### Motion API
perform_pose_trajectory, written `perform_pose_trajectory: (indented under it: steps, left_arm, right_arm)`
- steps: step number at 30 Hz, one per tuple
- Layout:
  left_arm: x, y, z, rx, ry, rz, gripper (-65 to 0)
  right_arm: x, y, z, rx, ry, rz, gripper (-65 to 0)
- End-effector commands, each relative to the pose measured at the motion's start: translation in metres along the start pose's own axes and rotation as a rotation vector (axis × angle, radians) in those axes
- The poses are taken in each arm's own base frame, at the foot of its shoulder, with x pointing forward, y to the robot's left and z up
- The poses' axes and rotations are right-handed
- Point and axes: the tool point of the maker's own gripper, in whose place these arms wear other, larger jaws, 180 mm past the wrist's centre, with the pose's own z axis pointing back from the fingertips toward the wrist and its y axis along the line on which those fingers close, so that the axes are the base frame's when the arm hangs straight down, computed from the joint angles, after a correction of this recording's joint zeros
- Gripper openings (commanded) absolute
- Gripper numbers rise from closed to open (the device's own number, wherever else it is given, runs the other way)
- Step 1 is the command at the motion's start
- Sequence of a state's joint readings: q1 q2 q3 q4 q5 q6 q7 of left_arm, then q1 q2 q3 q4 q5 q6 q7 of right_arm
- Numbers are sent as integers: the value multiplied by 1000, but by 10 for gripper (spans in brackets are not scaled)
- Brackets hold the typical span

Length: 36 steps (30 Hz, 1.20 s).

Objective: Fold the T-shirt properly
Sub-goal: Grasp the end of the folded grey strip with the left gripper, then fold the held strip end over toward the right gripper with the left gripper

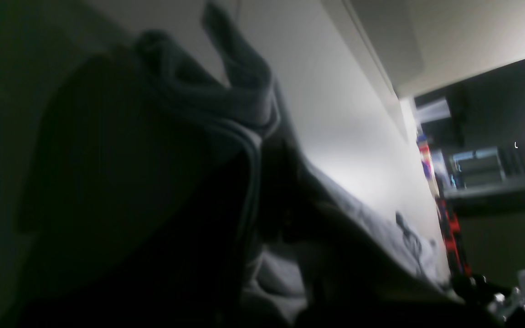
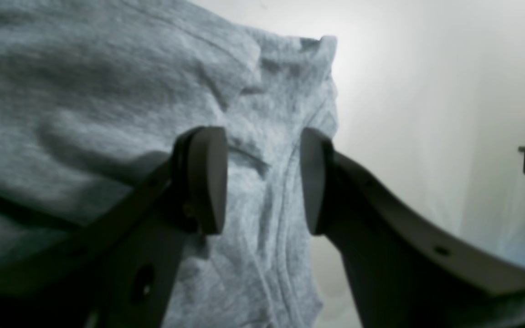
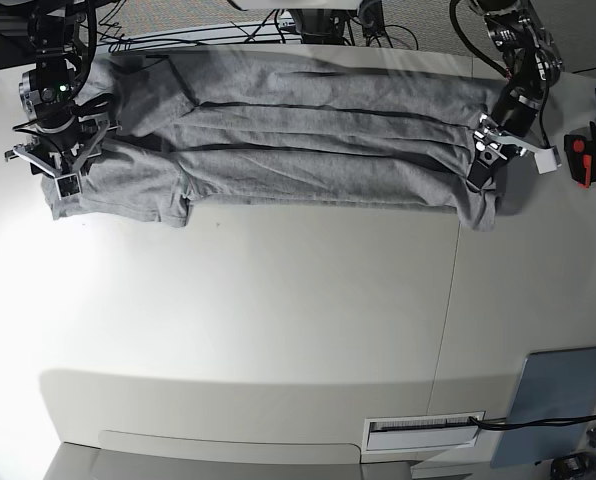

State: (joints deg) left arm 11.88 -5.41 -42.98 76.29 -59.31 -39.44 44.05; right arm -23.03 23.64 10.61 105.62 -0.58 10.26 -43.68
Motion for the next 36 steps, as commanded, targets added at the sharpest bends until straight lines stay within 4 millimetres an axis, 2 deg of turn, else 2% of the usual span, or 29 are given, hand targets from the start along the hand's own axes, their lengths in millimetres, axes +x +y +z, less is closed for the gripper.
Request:
perform_pose_trajectory:
  steps: [1, 5, 9, 12, 18, 22, 25, 29, 32, 36]
  left_arm:
    - [9, -9, 1, -32, -26, -11, -650]
    - [8, -28, 9, -82, -47, 3, -650]
    - [-3, -63, 12, -170, -69, 49, -650]
    - [-16, -91, 7, -237, -57, 60, -650]
    - [-74, -155, -16, -398, 76, 124, -650]
    - [-118, -195, -19, -494, 188, 170, -650]
    - [-149, -218, -20, -538, 271, 158, -650]
    - [-179, -244, -27, -559, 333, 94, -650]
    - [-178, -245, -43, -515, 341, 66, -650]
    - [-170, -258, -65, -524, 354, -28, -650]
  right_arm:
    - [11, -12, 2, -34, -35, 11, -388]
    - [12, -16, 3, -57, -37, 24, -388]
    - [14, -16, 3, -60, -50, 27, -388]
    - [15, -17, 3, -61, -53, 27, -388]
    - [25, -21, 1, -71, -73, 19, -388]
    - [27, -22, 1, -73, -78, 17, -388]
    - [26, -21, 1, -73, -74, 17, -388]
    - [26, -21, 1, -73, -74, 16, -388]
    - [26, -21, 1, -72, -74, 16, -388]
    - [26, -21, 1, -71, -72, 14, -388]
